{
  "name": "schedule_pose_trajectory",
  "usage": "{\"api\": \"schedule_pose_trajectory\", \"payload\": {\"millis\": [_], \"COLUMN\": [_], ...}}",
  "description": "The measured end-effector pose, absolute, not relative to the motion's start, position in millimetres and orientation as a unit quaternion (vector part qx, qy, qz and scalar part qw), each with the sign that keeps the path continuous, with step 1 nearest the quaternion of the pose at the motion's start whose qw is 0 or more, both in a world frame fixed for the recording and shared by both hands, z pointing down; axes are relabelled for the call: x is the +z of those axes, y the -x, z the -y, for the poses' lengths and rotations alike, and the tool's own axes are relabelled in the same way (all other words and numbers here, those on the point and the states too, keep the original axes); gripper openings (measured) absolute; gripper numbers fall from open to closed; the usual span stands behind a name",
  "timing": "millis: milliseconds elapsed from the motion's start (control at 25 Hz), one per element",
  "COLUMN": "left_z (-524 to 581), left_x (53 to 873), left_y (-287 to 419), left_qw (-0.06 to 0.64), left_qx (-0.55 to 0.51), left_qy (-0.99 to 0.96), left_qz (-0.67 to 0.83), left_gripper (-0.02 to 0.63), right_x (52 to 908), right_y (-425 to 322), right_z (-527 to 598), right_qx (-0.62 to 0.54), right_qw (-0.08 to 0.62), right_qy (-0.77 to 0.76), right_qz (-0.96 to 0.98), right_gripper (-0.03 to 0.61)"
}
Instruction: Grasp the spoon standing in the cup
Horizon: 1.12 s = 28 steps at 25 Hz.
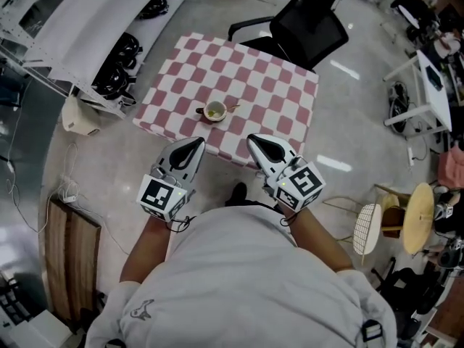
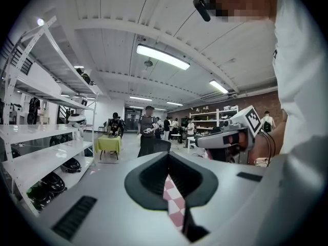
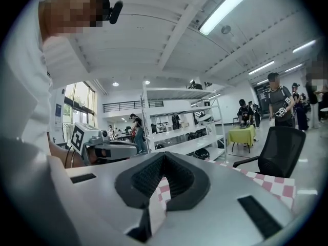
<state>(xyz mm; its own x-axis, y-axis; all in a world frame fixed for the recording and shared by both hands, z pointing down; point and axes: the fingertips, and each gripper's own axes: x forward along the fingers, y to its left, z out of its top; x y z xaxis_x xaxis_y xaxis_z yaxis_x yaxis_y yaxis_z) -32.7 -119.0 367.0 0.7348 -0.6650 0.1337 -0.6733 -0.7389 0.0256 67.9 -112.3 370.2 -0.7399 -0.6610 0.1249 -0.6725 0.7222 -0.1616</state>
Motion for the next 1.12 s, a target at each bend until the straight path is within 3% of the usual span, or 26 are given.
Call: {"api": "schedule_pose_trajectory", "payload": {"millis": [480,1120], "left_z": [172,233], "left_x": [362,380], "left_y": [-20,-8], "left_qw": [0.087,0.086], "left_qx": [0.016,0.055], "left_qy": [-0.932,-0.955], "left_qz": [0.351,0.279], "left_gripper": [0.011,0.011], "right_x": [374,382], "right_y": [-123,-110], "right_z": [154,194], "right_qx": [0.108,0.133], "right_qw": [0.018,0.009], "right_qy": [-0.366,-0.437], "right_qz": [0.924,0.89], "right_gripper": [0.032,0.032]}}
